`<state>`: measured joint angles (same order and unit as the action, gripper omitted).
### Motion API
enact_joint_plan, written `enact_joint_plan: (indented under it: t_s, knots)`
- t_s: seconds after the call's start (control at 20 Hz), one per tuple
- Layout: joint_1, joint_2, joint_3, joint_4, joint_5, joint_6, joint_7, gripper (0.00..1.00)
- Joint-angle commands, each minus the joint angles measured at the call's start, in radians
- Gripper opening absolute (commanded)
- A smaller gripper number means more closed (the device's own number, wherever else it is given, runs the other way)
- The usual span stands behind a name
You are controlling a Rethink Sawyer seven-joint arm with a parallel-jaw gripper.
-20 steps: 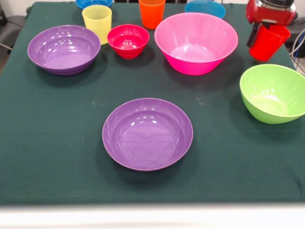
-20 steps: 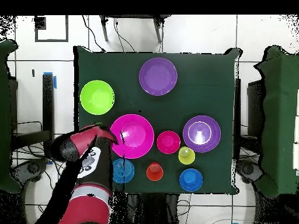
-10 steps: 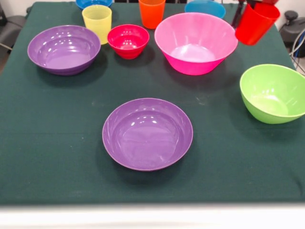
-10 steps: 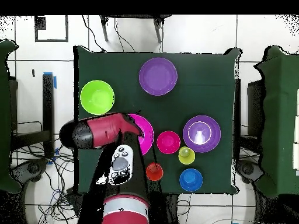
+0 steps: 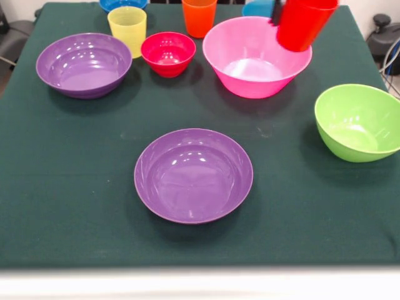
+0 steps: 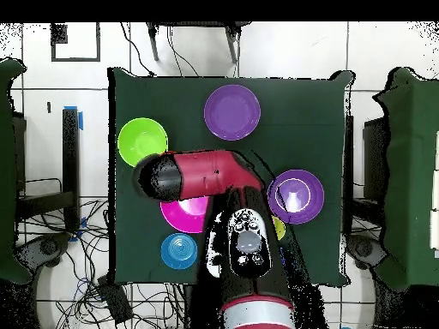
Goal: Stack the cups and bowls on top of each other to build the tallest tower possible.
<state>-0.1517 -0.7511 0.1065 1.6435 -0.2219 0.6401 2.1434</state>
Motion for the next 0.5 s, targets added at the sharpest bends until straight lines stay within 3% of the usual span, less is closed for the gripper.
enact_joint_plan:
  t_s: [0.05,0.5]
  knots:
    - [-0.165,0.096,0.206,-0.057,-0.227,-0.027,-0.462,0.00]
    - [-0.295,0.241,0.310,-0.160,-0.357,-0.060,-0.549,0.00]
